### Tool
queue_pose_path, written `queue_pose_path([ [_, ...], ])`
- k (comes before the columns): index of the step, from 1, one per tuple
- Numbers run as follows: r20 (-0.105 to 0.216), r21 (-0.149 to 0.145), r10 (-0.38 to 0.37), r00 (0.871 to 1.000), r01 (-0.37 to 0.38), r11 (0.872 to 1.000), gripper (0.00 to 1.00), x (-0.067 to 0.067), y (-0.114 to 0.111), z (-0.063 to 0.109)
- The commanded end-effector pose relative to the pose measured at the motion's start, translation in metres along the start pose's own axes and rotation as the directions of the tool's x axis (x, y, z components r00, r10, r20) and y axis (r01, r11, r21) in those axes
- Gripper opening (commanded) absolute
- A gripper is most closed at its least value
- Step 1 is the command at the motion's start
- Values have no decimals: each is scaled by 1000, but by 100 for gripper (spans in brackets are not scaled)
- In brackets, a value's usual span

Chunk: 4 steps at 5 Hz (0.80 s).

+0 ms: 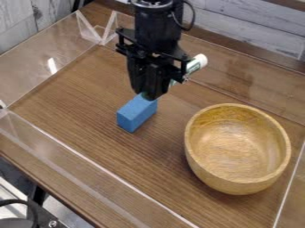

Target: Put the green marker in the brown bowl

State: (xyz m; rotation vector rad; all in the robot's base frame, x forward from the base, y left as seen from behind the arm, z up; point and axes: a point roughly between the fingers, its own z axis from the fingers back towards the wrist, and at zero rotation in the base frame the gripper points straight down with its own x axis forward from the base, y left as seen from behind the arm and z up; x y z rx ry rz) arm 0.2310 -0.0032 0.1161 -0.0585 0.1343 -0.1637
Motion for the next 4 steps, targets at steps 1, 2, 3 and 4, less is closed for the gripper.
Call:
queue_pose_path([
  [1,85,16,0,996,-1,1000,0,6,-6,24],
  [2,90,13,-2,996,1,1000,0,5,-11,28],
  [3,94,11,-8,996,7,1000,0,4,-17,33],
  [4,104,8,-10,995,9,1000,0,1,-28,38],
])
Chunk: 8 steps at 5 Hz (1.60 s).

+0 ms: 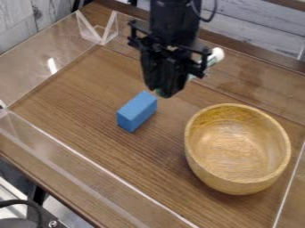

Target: Put the green marker in the brown bowl

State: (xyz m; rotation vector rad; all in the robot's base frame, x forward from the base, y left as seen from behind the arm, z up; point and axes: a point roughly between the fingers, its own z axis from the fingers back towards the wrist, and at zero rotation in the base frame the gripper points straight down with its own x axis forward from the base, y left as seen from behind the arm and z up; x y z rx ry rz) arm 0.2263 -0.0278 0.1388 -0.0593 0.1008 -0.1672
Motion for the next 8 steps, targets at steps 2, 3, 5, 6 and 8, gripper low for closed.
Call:
queue_pose_path([
  [2,87,-4,2,996,-2,1000,0,5,-35,22],
  [3,92,0,13,996,-13,1000,0,8,-56,18],
  [5,99,0,37,994,-38,999,0,14,-69,14],
  [6,107,0,49,993,-50,999,0,19,-72,10],
  [8,127,-5,65,990,-65,998,0,23,-73,4],
])
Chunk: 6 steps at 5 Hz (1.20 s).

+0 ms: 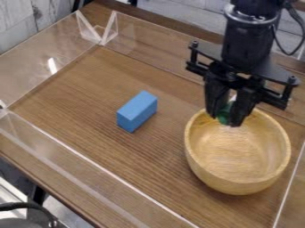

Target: Put the green marker in the brown bowl

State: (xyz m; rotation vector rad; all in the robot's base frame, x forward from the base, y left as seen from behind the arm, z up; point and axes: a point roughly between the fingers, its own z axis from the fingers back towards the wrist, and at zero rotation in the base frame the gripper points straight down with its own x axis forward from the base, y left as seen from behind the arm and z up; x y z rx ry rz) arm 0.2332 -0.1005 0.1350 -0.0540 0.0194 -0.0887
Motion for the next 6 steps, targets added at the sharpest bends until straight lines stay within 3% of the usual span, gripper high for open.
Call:
queue_pose_path([
  [1,50,-18,-3,999,4,1000,0,4,-3,10],
  [6,81,-40,40,996,-37,999,0,9,1,0],
])
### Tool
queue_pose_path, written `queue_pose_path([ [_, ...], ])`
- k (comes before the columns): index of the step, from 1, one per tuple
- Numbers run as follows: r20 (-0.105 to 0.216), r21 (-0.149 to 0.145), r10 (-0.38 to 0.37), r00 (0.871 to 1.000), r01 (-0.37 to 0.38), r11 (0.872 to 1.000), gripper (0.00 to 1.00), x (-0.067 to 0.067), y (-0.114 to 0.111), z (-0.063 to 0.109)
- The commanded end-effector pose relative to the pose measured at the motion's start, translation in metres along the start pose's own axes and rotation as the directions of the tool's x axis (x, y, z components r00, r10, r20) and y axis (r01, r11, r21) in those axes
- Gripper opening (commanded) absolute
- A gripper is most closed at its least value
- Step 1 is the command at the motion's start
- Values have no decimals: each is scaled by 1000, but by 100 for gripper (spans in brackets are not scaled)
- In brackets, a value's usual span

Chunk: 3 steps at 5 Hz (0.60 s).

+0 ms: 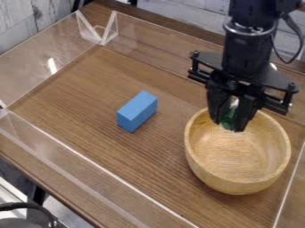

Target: Put the green marker in the brown bowl

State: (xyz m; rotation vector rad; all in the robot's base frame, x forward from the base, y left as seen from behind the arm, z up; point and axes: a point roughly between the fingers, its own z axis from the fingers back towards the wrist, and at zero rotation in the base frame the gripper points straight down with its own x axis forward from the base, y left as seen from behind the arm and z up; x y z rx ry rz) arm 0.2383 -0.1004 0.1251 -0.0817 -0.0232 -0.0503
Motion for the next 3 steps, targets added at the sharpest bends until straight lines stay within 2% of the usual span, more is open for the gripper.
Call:
queue_pose_path([
  [1,42,-19,7,999,-6,1000,0,5,0,8],
  [3,45,-32,4,999,-2,999,0,5,1,5],
])
